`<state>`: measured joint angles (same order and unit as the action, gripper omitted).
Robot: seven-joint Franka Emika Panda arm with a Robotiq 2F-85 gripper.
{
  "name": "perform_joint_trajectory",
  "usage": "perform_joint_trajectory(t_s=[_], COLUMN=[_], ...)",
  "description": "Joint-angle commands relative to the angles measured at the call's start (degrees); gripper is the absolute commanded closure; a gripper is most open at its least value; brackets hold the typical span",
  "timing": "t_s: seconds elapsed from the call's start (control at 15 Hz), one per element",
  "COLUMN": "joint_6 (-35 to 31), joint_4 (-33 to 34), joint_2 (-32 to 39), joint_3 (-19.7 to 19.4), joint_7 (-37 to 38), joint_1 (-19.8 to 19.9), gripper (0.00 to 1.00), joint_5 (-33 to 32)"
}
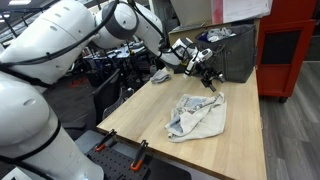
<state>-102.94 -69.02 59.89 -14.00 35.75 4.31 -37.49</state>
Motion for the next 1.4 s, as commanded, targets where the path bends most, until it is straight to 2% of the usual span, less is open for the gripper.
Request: perform_joint_trajectory(t_s=[0.0,0.33,0.8,1.13,1.2,1.27,1.33], joint_6=[3.71,8.67,11.39,15.02,15.6,16.09,16.15], joint_4=[-3.49,-8.68,-18.7,-21.01,-21.33,-20.9,-21.05], joint_2=[-4.16,-6.49,-9.52,-9.67,-9.63,-9.11,-9.02], joint_3=[0.71,0.31,0.45,0.68,0.58,0.16,0.07], joint_7=[-7.18,-12.73,-12.8,-12.76,-12.27,-11.34,-11.11], joint_1=[1.87,2.92,2.29,2.07,1.98,1.68,1.65], gripper=[0.0,0.0,0.0,0.0,0.25,0.26,0.34], joint_5=[7.95,17.32,23.14,25.95,26.49,26.59,26.72])
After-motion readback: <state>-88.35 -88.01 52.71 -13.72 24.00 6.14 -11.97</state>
